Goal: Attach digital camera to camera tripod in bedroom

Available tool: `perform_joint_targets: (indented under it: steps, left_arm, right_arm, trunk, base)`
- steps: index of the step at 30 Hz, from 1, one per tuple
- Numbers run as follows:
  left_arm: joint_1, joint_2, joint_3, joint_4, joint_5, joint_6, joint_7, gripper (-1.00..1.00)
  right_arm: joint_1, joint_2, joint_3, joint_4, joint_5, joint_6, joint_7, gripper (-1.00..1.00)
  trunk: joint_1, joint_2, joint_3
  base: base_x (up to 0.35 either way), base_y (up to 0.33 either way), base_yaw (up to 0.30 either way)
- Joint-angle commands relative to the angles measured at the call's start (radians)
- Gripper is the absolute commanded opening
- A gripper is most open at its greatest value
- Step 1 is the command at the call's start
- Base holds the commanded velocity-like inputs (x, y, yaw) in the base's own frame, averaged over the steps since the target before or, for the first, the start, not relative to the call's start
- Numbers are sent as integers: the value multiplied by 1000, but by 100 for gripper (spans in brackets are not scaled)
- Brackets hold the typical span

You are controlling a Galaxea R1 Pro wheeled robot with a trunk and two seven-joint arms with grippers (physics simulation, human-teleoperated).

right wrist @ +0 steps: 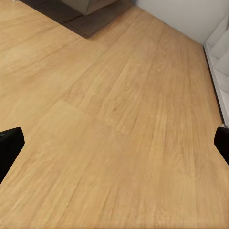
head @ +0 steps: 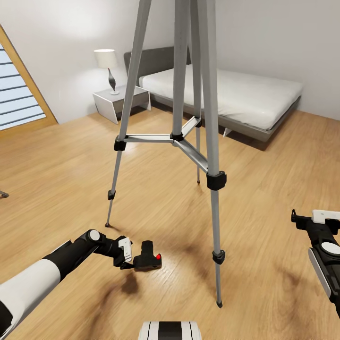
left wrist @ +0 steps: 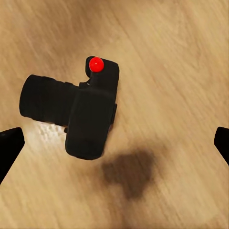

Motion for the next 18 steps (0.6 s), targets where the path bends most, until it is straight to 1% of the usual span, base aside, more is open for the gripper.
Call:
perform_joint_targets:
  steps: [1,18]
  left_arm:
    - [-1,1,-2,-3,0,7,-2,100]
    - [-1,1,-3,-4,0,7,-3,100]
  right_arm:
    - [0,0,1,-2,-1,6,-4,100]
    - [0,0,1,-2,-1,6,-4,100]
  trunk:
    - [0,0,-1]
    - [0,0,-1]
  base:
    - [0,0,0]
    - [0,0,0]
